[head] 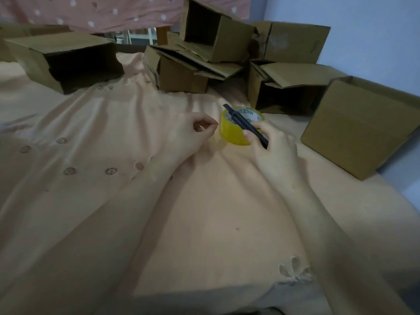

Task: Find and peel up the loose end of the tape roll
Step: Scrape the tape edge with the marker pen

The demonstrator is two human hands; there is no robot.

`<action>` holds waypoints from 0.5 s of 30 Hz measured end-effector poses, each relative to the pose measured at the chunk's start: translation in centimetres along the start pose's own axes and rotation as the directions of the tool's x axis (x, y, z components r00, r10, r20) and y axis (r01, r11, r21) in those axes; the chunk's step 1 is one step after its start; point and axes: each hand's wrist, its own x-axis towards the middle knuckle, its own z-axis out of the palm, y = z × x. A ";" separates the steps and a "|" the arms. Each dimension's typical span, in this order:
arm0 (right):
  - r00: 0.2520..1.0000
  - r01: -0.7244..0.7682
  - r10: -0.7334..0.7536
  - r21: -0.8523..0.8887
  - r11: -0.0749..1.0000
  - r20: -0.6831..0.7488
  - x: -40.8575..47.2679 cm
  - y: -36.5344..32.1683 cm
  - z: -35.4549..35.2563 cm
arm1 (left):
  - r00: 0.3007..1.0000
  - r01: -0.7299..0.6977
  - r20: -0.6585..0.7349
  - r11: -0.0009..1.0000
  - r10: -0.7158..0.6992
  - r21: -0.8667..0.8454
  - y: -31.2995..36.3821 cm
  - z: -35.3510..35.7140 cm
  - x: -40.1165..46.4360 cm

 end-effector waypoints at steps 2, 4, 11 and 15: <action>1.000 -0.011 0.010 0.034 0.999 0.017 -0.3 -0.1 0.0 | 1.000 0.008 0.001 1.000 -0.008 0.002 0.0 0.0 0.0; 0.997 -0.037 0.034 0.054 0.998 0.064 -0.5 -0.2 0.0 | 1.000 0.007 0.000 1.000 -0.007 -0.002 -0.1 0.0 0.0; 0.996 -0.021 0.025 -0.042 0.999 0.088 -0.6 0.3 0.2 | 1.000 0.006 -0.020 1.000 -0.006 -0.007 -0.3 0.2 0.2; 0.996 0.002 0.006 -0.085 0.996 0.089 -0.9 0.0 0.1 | 0.999 0.019 -0.026 1.000 -0.019 0.003 -0.4 0.2 0.2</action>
